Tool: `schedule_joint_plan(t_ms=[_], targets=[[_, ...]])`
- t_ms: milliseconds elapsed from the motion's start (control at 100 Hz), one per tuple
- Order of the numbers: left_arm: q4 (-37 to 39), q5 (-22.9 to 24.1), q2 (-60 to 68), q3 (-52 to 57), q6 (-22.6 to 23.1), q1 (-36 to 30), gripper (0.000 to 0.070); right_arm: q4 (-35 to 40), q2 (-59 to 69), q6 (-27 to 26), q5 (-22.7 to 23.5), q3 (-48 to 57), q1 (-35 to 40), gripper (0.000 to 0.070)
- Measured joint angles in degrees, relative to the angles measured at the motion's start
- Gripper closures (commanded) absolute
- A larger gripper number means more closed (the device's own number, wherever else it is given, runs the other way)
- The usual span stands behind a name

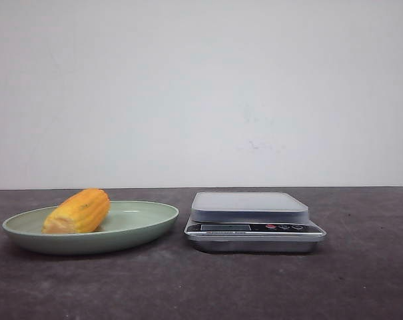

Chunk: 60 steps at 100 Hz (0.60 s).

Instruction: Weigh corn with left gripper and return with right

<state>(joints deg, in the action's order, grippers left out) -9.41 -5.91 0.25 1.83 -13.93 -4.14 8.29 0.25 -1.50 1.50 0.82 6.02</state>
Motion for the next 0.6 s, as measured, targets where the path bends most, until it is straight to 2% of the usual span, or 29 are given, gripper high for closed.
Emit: schedule_joint_plan(t_ms=[140, 260, 390, 500, 600], targets=[[1.1, -0.3, 0.0, 0.0, -1.9, 0.0, 0.07, -2.7, 0.0, -3.3, 1.3, 0.0, 0.0, 0.069], [0.5, -0.8, 0.0, 0.8, -8.0, 0.0, 0.0699, -5.9, 0.0, -12.2, 6.8, 0.3, 0.0, 0.0691], [-0.3, -6.3, 0.2, 6.0, -14.7, 0.0, 0.0694, -12.5, 0.0, -20.7, 14.2, 3.3, 0.0, 0.0694], [-5.1, -9.2, 2.4, 15.1, -19.0, 0.0, 0.0694, -9.3, 1.0, -23.8, 15.0, 11.5, 0.1, 0.0694], [-12.3, -10.2, 8.5, 25.4, -18.8, 0.0, 0.0694, -2.6, 5.7, -23.5, 14.8, 21.4, 0.0, 0.0694]])
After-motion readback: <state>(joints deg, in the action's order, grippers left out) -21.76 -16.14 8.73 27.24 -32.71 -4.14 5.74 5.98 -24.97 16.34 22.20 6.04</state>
